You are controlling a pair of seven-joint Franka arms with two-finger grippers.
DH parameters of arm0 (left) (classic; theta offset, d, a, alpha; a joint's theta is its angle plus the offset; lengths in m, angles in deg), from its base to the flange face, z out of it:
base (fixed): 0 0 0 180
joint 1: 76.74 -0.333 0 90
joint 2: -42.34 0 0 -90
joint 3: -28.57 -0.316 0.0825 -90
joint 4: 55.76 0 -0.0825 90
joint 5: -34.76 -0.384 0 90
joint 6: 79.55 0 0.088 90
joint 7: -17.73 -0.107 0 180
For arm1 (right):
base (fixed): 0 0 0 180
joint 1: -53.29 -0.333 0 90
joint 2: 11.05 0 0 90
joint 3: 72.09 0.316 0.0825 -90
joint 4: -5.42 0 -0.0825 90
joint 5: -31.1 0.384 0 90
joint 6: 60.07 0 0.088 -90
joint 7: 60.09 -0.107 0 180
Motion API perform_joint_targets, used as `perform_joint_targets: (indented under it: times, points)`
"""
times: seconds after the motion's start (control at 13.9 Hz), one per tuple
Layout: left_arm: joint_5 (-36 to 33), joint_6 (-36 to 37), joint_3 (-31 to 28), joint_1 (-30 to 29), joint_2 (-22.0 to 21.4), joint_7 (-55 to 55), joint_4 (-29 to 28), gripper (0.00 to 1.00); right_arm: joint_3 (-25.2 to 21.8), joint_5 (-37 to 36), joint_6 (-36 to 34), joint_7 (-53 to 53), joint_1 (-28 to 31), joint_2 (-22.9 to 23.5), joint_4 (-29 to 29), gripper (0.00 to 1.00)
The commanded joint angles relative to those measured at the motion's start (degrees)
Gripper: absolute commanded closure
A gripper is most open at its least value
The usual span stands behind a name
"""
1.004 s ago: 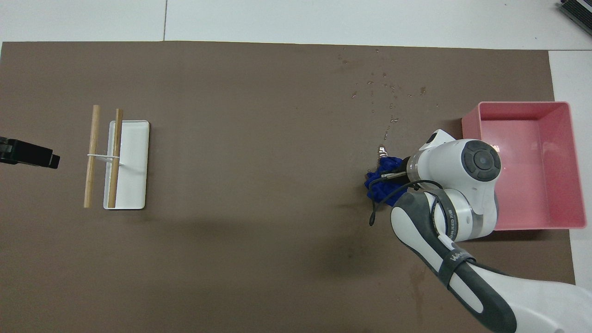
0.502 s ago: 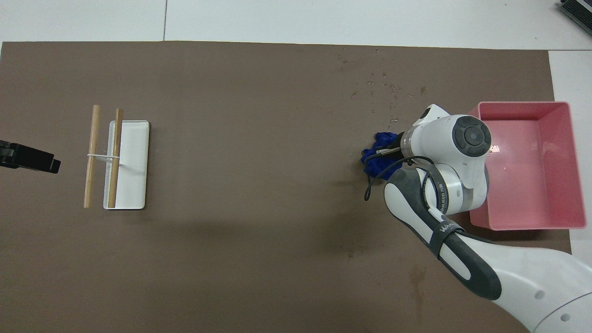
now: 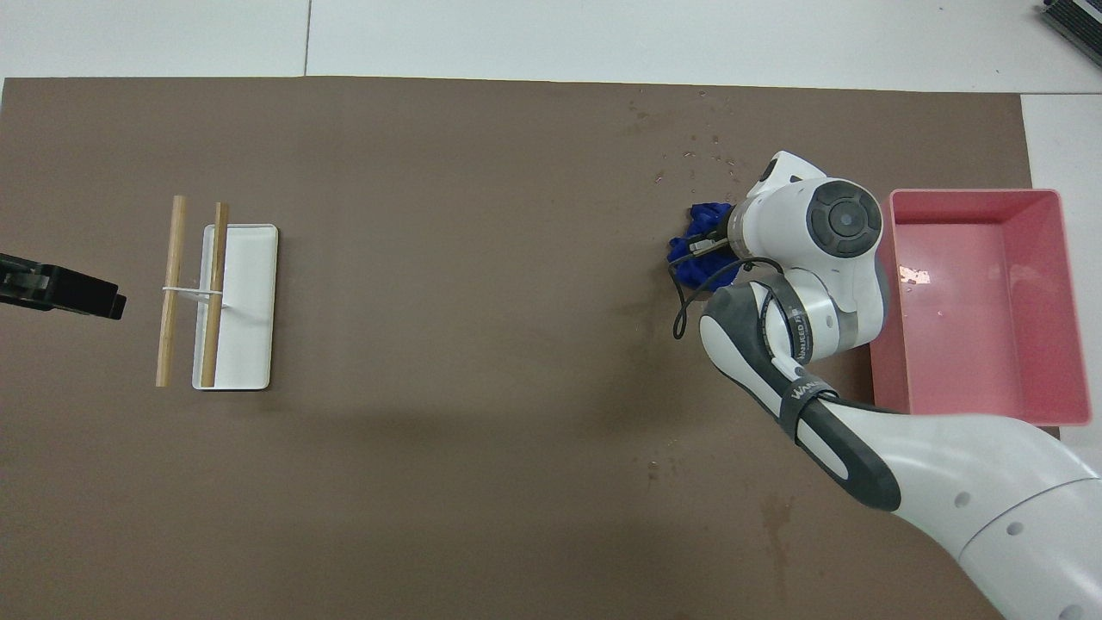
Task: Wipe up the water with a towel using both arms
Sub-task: 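Wipe the water spill with the towel using the right gripper, then carry the towel into the pink bin and release it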
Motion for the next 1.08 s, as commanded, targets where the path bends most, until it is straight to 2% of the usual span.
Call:
perform_joint_targets:
  times: [0.0, 0.14, 0.29, 0.43, 0.65, 0.86, 1.0]
  points:
    - [-0.6, -3.7, -0.4, 0.8, -2.3, 1.7, -3.9, 0.00, 0.1, -3.1, 0.2, 1.1, 1.4, 6.1, -6.5, 1.00]
    - [0.3, -3.5, -0.4, 0.6, -2.3, 2.2, -3.9, 0.00, 0.1, -4.3, -7.0, 3.1, 1.5, 5.7, -11.2, 1.00]
    - [0.3, -3.3, -0.4, 0.4, -2.4, 2.2, -3.8, 0.00, 0.2, -4.2, -17.1, 4.8, 2.1, 3.6, -15.6, 1.00]
    - [0.3, -3.1, 0.3, -1.2, -2.3, 2.1, -3.8, 0.00, 0.3, -3.8, -27.1, 8.3, 3.6, -2.5, -16.4, 1.00]
    - [0.4, -3.1, 1.8, -2.8, -2.3, 2.0, -3.9, 0.00, 0.1, -3.6, -39.9, 14.6, 5.7, -8.9, -19.4, 1.00]
    - [1.5, -2.1, 3.0, -3.8, -1.5, 2.2, -3.0, 0.00, 0.0, -3.5, -48.6, 21.3, 9.3, -15.7, -19.1, 1.00]
    - [1.6, -1.8, 2.6, -3.7, -1.5, 2.1, -3.0, 0.00, 0.0, -3.4, -48.8, 29.3, 15.1, -16.5, -18.3, 1.00]
